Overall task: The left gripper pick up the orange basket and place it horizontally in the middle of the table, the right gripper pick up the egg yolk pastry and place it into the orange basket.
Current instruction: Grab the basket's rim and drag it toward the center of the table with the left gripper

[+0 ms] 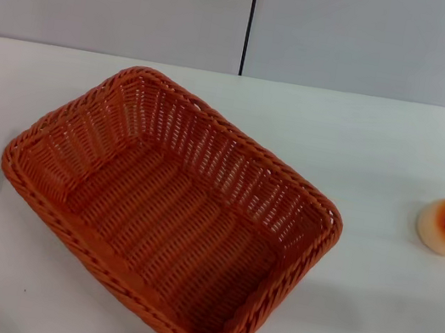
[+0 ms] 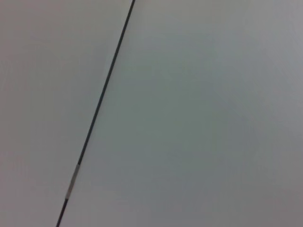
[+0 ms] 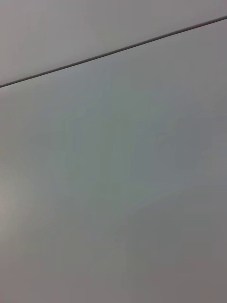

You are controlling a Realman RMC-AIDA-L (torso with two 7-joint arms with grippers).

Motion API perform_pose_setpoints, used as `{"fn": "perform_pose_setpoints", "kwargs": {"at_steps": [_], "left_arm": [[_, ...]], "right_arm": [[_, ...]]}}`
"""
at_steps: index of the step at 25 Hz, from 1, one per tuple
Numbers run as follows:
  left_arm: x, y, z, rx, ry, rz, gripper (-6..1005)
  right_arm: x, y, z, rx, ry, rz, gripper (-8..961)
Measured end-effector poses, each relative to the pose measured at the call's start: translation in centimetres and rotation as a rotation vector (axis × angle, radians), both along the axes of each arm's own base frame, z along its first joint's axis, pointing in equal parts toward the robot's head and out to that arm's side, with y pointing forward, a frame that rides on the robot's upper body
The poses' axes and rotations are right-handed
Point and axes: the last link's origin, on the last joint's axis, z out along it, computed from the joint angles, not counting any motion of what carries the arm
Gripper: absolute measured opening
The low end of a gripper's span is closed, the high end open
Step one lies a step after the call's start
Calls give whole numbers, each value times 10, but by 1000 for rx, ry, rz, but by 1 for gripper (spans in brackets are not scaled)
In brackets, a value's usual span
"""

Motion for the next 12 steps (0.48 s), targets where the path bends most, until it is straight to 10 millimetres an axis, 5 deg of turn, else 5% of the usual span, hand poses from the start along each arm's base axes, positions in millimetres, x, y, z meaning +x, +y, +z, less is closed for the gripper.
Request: {"fn": "perform_pose_setpoints", "kwargs": {"at_steps": [12], "left_arm": [[0, 2, -2, -17, 7, -3, 830]], "right_arm": [[-4, 4, -3, -27, -13, 18, 625]]}}
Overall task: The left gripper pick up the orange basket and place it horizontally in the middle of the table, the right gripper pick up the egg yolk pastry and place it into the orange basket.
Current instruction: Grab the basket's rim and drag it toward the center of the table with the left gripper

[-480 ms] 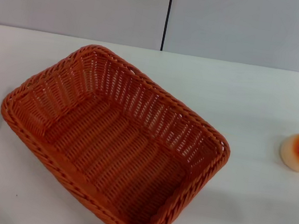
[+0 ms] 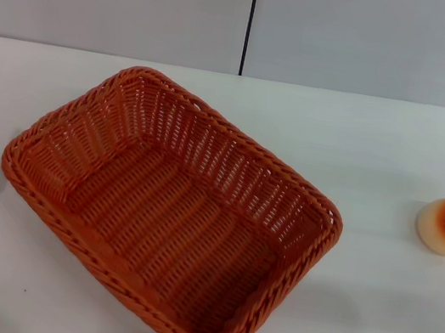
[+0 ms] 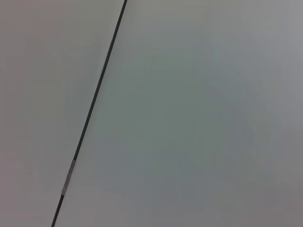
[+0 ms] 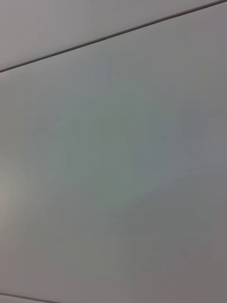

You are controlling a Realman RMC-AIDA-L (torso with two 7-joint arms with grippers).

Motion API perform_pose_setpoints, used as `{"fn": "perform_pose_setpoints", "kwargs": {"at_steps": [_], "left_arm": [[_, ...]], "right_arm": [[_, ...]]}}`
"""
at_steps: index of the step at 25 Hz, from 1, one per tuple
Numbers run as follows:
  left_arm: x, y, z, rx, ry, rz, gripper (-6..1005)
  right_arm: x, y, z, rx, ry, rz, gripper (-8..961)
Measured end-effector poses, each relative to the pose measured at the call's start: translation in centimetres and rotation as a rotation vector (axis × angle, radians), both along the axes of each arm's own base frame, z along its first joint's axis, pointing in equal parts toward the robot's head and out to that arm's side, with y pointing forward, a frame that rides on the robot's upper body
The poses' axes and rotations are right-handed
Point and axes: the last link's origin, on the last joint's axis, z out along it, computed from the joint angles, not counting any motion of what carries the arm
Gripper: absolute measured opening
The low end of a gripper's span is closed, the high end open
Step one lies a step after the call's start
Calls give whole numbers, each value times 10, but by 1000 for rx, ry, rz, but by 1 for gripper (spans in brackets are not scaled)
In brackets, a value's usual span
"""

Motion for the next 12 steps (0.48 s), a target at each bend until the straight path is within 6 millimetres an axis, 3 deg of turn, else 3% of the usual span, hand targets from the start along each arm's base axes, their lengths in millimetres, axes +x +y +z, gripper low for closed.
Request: {"fn": "perform_pose_setpoints", "kwargs": {"at_steps": [12], "left_arm": [[-1, 4, 1, -3, 11, 1, 829]], "right_arm": [[-8, 15, 0, -19, -22, 25, 625]]}}
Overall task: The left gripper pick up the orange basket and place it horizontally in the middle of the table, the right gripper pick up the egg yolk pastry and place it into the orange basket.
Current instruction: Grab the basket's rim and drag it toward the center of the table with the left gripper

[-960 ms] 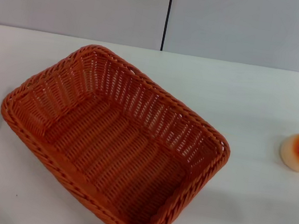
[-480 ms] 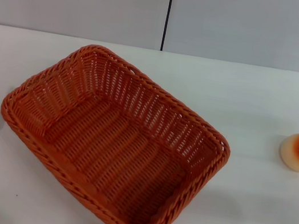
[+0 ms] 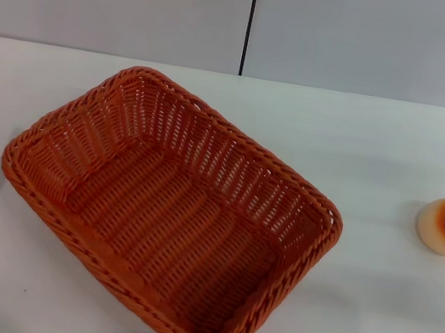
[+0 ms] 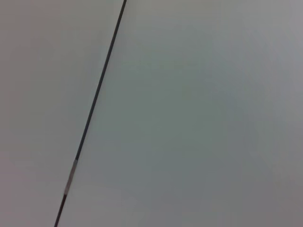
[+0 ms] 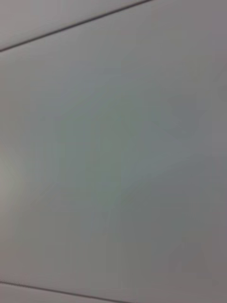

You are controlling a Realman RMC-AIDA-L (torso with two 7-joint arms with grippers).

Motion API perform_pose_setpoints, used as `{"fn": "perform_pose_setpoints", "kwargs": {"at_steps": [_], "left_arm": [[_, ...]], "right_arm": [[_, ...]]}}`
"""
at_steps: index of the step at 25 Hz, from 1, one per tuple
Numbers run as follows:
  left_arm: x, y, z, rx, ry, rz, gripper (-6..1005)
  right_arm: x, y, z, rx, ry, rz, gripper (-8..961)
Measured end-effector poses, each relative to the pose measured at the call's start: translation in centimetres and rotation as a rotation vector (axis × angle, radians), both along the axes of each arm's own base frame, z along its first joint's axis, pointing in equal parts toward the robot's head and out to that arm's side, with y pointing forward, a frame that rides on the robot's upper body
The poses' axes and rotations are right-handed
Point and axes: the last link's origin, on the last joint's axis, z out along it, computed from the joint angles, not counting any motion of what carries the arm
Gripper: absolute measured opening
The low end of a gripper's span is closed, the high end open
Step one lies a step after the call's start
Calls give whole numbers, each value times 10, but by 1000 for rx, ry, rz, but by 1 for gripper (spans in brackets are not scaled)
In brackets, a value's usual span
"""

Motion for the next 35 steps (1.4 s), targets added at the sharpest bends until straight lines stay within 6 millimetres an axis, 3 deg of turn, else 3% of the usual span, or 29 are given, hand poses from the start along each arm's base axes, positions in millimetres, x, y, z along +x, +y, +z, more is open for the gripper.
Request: {"fn": "perform_pose_setpoints", "kwargs": {"at_steps": [12, 13, 17, 20, 22, 25, 29, 31, 34, 35], "left_arm": [[-16, 12, 23, -27, -34, 9, 829], [-21, 29, 38, -43, -38, 6, 829], [-26, 44, 50, -69, -51, 21, 829], [-24, 74, 74, -148, -43, 10, 830], [-22, 79, 79, -164, -30, 3, 830], [-6, 105, 102, -247, 17, -32, 829], [-6, 105, 102, -247, 17, -32, 829], [36, 136, 138, -394, 191, -69, 829], [36, 136, 138, -394, 191, -69, 829], [53, 142, 151, -447, 252, -76, 829]], "right_arm": [[-1, 15, -5, -51, -28, -27, 624], [0, 15, -4, -49, -34, -28, 624], [1, 16, -2, -40, -42, -36, 624], [3, 17, 1, -28, -46, -45, 624], [3, 18, 2, -24, -52, -46, 624], [4, 18, 4, -20, -58, -46, 624], [6, 19, 3, -29, -60, -61, 624], [8, 21, 1, -40, -62, -78, 624], [11, 21, 0, -51, -66, -100, 624], [12, 20, 0, -50, -66, -101, 624]]}}
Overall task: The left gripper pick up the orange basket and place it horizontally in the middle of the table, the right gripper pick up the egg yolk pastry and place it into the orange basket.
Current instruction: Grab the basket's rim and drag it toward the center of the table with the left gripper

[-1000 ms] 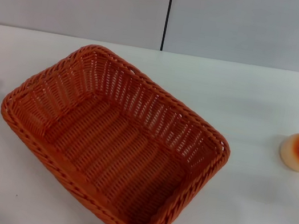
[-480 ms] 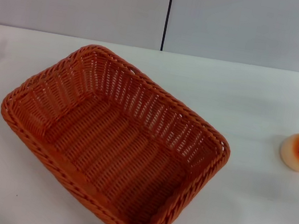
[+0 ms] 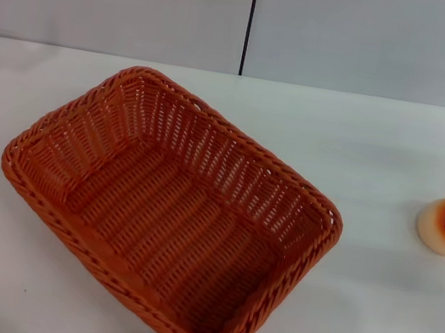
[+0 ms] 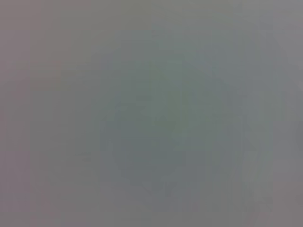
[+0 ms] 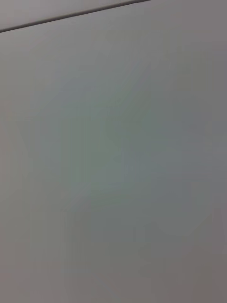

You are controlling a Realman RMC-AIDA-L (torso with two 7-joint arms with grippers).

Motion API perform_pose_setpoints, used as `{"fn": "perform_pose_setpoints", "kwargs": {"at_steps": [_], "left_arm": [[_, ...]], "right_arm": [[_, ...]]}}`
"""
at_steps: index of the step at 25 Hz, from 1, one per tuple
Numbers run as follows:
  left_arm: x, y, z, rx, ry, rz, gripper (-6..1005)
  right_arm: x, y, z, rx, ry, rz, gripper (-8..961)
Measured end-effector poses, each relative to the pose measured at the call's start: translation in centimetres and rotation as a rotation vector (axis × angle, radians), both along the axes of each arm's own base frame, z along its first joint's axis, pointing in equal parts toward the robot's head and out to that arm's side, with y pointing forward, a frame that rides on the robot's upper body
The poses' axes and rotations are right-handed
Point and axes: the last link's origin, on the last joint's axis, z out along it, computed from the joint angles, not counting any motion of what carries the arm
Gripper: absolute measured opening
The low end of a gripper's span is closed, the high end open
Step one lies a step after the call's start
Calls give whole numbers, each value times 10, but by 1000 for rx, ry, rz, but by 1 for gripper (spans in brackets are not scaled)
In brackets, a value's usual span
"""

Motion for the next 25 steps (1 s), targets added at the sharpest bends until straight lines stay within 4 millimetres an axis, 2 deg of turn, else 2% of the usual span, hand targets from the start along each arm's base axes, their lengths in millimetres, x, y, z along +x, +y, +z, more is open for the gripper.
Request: {"fn": "perform_pose_setpoints", "kwargs": {"at_steps": [1, 3, 4, 7, 9, 11, 12, 17, 18, 22, 23, 25], "left_arm": [[34, 9, 24, -114, 136, -14, 829], [46, 9, 31, -151, 196, -5, 830], [46, 9, 31, -151, 196, -5, 830], [64, 4, 33, -286, 350, 55, 830], [66, 3, 33, -307, 368, 61, 830], [74, -2, 27, -390, 417, 89, 830], [79, -5, 18, -457, 438, 122, 830], [83, -8, 5, -519, 449, 186, 830], [85, -9, -4, -570, 434, 221, 830], [87, -10, -12, -614, 416, 229, 830], [90, -11, -23, -651, 404, 220, 830], [90, -11, -31, -677, 401, 213, 830]], "right_arm": [[0, -1, 0, 3, 0, 2, 624], [0, -2, 1, 8, 0, 8, 624], [0, -3, 1, 10, 0, 10, 624], [0, -3, 1, 9, -1, 10, 625], [0, -2, 0, 1, -6, 8, 625], [0, -1, -1, -7, -11, 6, 625], [-1, 0, -1, -9, -12, 6, 625], [-4, 5, -1, -13, -17, 17, 624], [-5, 6, -1, -14, -18, 20, 624], [-7, 8, -2, -24, -22, 23, 624], [-8, 9, -4, -35, -29, 27, 624], [-8, 9, -4, -39, -32, 29, 624]]}}
